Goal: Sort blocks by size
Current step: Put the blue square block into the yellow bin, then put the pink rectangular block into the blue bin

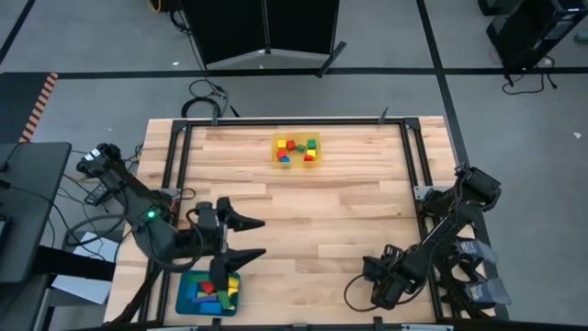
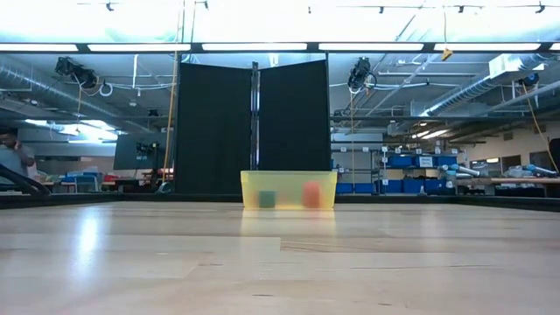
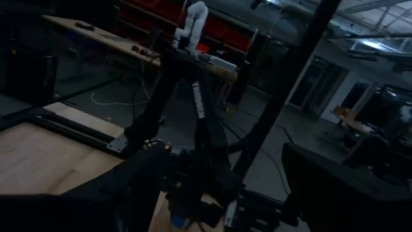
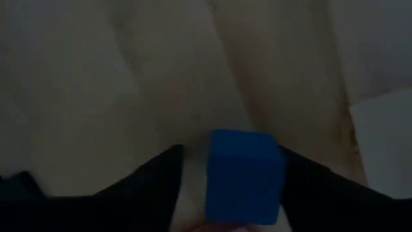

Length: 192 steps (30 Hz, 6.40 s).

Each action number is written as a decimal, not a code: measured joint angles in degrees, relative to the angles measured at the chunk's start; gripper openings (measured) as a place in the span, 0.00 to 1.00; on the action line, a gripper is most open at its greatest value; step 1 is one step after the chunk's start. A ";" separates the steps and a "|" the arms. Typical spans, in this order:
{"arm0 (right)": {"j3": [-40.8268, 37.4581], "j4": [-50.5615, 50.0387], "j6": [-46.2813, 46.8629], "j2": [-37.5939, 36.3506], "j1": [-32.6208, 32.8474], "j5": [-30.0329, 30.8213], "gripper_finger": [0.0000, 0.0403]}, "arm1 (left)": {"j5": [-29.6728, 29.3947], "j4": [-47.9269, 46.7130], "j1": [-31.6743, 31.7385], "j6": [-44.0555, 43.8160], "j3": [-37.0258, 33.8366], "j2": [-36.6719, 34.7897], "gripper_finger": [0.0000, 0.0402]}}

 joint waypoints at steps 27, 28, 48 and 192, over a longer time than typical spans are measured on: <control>14.72 3.31 -49.13 -16.09 -48.55 7.30 0.35 | -4.89 -0.39 -3.89 -1.62 0.00 0.02 0.79; 16.35 4.31 -51.50 -15.31 -51.82 6.31 0.35 | -5.30 -0.39 -3.71 -1.62 -0.02 0.04 0.79; 38.15 6.96 -66.93 -5.08 -74.78 -4.78 0.72 | -9.95 -4.96 0.40 -7.52 -0.04 1.40 0.79; 18.41 41.25 -25.25 0.83 -27.57 16.23 0.28 | -17.09 -51.30 -17.36 11.93 54.93 8.50 0.06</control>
